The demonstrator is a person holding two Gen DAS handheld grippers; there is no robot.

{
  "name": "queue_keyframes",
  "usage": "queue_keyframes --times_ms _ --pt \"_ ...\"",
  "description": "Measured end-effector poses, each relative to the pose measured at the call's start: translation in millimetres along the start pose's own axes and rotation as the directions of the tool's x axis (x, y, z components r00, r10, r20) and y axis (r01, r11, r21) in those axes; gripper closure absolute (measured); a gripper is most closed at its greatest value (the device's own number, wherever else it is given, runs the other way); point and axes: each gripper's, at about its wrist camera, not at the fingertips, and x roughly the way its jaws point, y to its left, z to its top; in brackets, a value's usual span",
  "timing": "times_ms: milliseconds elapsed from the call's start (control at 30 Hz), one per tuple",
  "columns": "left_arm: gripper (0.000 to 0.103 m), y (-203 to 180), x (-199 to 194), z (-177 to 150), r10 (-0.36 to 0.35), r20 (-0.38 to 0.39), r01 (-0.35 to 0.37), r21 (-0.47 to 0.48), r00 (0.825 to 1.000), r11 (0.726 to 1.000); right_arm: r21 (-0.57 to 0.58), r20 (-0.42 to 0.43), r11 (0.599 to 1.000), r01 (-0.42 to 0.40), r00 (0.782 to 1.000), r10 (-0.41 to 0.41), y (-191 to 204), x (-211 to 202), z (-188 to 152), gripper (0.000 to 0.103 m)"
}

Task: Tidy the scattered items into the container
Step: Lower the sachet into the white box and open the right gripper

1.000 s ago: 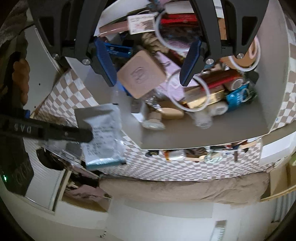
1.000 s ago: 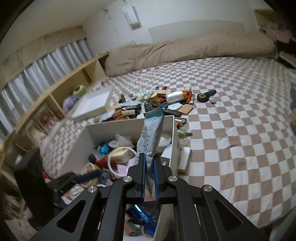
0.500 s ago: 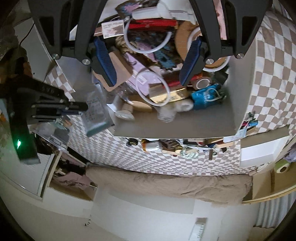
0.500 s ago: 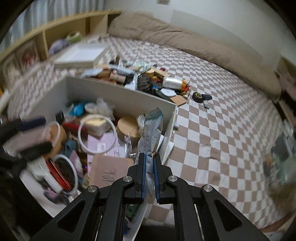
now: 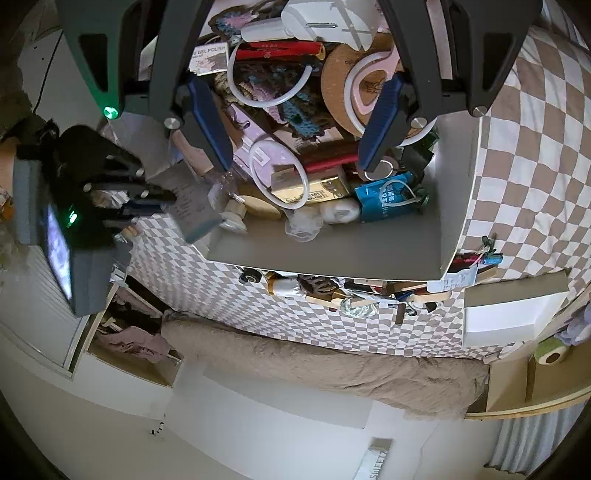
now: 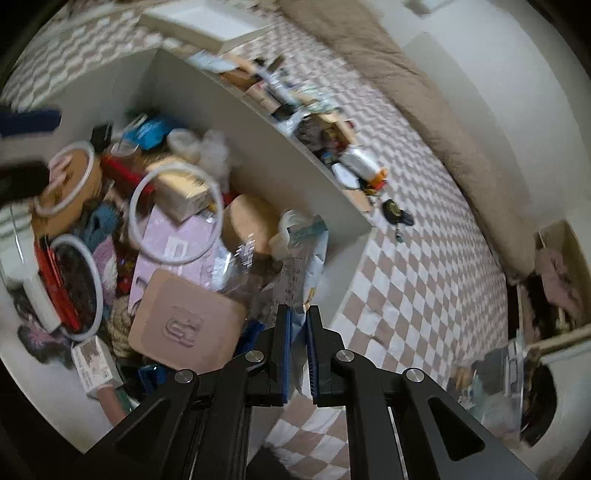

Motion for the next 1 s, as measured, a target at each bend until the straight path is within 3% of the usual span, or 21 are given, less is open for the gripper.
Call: queue_keyframes --times_ms 100,200,333,500,667,1000 --pt "0.033 3.4 -0.8 -0.6 0.001 -0.002 -0.001 -0.006 1.000 1.000 -0.035 -0.038 0.999 -0.018 0.999 0.017 6.9 12.2 0.9 0.094" --pt "0.033 6.1 -0.8 -0.7 0.003 -0.004 -0.003 -0.011 1.000 1.000 0.005 -0.051 0.998 -0.061 0.997 0.062 -0.2 22.0 1.8 0.094" --pt "0.033 7.6 -1.8 -0.3 0.004 -0.002 -0.004 -0.011 1.000 1.000 0.101 -0.067 0.975 -0.197 0.977 0.204 -15.8 31.0 3.2 0.094" --pt "0.033 6.5 -3.3 0.0 0.006 0.002 -0.006 -0.010 1.000 1.000 0.181 -0.073 0.946 -0.271 0.955 0.287 -24.9 47.4 2.8 0.094" --pt "0.033 6.8 -3.5 1.1 0.011 -0.003 -0.011 -0.012 1.000 1.000 0.215 -0.047 0.932 -0.291 0.951 0.307 -28.3 53.4 6.5 0.094" --pt "0.033 2.6 -4.6 0.5 0.024 -0.010 -0.024 -0.002 1.000 1.000 0.196 -0.031 0.943 -0.269 0.959 0.280 -22.6 49.4 6.9 0.094"
